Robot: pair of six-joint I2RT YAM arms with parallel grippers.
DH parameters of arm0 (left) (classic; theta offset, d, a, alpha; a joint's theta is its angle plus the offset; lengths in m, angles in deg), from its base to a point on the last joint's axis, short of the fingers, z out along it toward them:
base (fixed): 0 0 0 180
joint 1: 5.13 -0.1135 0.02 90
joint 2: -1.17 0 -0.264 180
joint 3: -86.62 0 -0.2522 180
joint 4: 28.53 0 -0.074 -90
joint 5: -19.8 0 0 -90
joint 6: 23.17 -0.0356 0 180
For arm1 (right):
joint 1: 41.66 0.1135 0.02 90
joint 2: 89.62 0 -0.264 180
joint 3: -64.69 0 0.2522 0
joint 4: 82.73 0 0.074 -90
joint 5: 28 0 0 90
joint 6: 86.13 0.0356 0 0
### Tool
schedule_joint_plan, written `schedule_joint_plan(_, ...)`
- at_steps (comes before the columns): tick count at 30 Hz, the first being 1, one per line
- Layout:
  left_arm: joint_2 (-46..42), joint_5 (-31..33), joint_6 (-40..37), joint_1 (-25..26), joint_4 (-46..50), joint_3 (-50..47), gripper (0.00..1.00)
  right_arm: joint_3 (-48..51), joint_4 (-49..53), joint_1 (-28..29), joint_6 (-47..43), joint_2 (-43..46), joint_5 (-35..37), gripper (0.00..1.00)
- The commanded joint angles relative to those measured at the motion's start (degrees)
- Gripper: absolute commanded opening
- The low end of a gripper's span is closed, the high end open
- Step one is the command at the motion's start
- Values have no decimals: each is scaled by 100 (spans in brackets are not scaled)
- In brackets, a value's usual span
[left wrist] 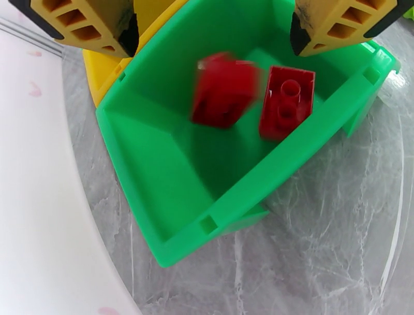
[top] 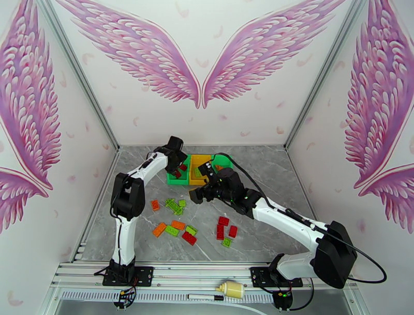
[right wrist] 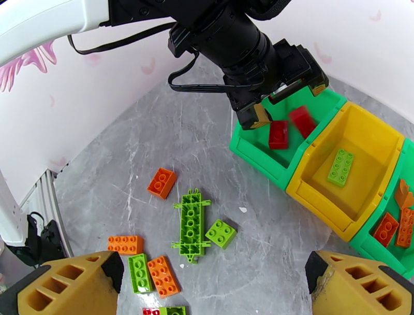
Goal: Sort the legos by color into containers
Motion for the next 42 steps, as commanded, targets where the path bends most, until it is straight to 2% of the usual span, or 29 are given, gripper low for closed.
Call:
schedule_joint_plan(1,-570,79,-36,10,18,-236,86,-16,-138,-40,139,42,-130,99)
schedule_joint_plan(6,-1125,162,-141,85,-81,-735,90,76,-35,-39,162,154,-20,99)
schedule_joint_plan(12,-2187,406,-344,338,-480,-1882,98,276,460,-49,152,457,494,99)
schedule_joint_plan(19,-3505,461,-1904,732,-1318,-3450,99,820,931,-194,498,1028,1014,99)
schedule_joint_plan(25,-4657,783,-4132,1382,-2591,-4910,99,1038,1672,-319,657,1206,1455,99)
schedule_joint_plan(28,-5180,717,-4942,1621,-3031,-5610,99,1044,2015,-348,706,1152,1524,99)
schedule_joint_plan(35,-6453,-244,-6360,1742,-3449,-6847,99,982,2601,-344,720,686,1442,98)
schedule_joint_plan(42,-7154,-773,-7612,1935,-2915,-7089,99,701,3107,-347,995,-36,1400,98)
